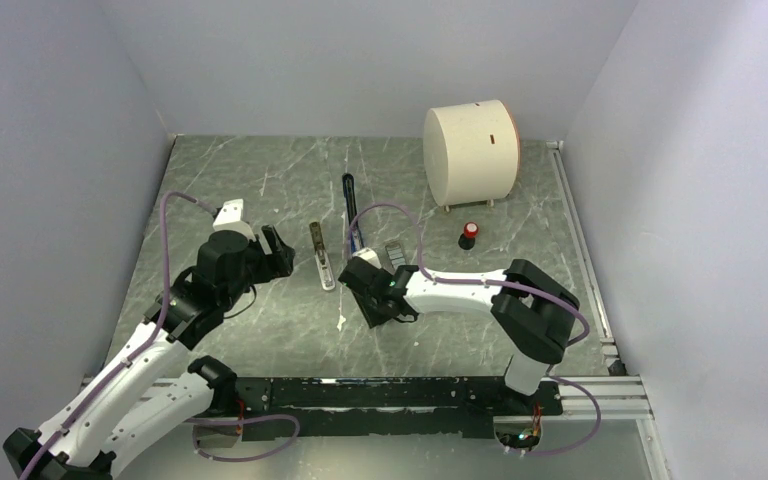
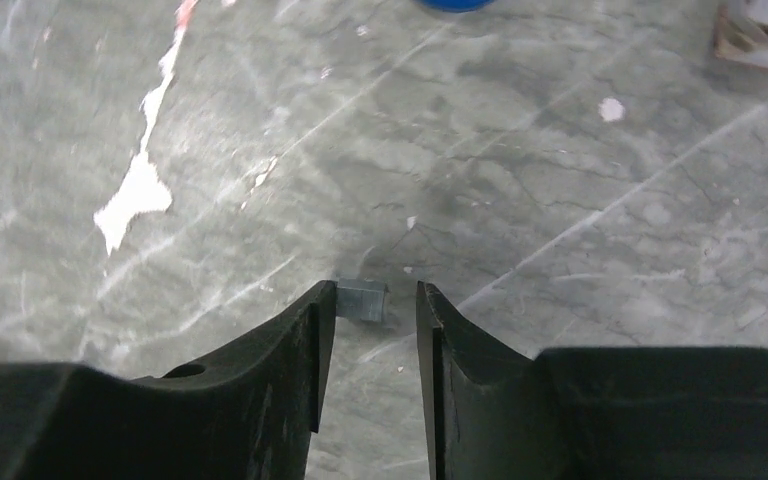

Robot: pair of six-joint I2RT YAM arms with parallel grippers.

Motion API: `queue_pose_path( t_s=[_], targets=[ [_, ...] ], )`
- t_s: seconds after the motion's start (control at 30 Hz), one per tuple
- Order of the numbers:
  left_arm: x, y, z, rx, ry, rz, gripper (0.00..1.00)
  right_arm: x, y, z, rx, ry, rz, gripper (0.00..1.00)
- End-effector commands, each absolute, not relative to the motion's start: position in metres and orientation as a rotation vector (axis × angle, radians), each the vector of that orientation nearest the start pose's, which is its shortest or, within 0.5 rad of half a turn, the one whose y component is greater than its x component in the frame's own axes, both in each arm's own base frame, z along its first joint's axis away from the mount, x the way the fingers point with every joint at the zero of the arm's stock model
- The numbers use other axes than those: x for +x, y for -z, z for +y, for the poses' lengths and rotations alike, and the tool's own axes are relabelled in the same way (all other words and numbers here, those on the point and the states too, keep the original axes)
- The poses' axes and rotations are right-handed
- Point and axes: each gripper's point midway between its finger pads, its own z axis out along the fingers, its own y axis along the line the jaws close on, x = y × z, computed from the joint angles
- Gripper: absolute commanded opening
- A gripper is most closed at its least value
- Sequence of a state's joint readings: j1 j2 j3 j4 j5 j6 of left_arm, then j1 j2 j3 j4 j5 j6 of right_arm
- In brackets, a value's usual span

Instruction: Load the staples into the stapler

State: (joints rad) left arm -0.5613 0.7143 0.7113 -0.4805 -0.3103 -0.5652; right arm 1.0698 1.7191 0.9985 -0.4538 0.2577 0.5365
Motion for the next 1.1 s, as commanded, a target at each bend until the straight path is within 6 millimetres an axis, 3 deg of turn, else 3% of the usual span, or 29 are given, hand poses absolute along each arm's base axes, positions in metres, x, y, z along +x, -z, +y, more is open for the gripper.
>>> queue_pose_path(
  t_s=[0.0,0.23,0.5,0.63,0.8,0.93,1.07],
  targets=[
    [0.245,-0.205,-0.116,-0.208,0.413,2.017,0.8,0.181,-0.029,0.301,-1.026,-0.236,2.501,0.41],
    [0.243,-0.207,-0.112,-0.226,0.408,2.006,0.8,0.182,-0.037,0.309,-1.479,-0.34,2.265,0.47],
    [0.24,-0.216,-0.092,-0.316,0.344,1.965,0.79,0.168,-0.046,0.313,-1.81,-0.54,1.921,0.42],
    [0.236,-0.223,-0.076,-0.387,0.295,1.925,0.79,0.167,-0.045,0.309,-1.901,-0.61,1.763,0.45],
    [0.231,-0.231,-0.063,-0.444,0.278,1.881,0.8,0.167,-0.03,0.298,-1.953,-0.643,1.758,0.48],
    [0.231,-0.232,-0.069,-0.427,0.315,1.877,0.8,0.157,-0.025,0.298,-2.002,-0.726,1.732,0.48],
    [0.234,-0.225,-0.077,-0.404,0.336,1.904,0.8,0.161,-0.022,0.296,-2.006,-0.703,1.714,0.46]
  ],
)
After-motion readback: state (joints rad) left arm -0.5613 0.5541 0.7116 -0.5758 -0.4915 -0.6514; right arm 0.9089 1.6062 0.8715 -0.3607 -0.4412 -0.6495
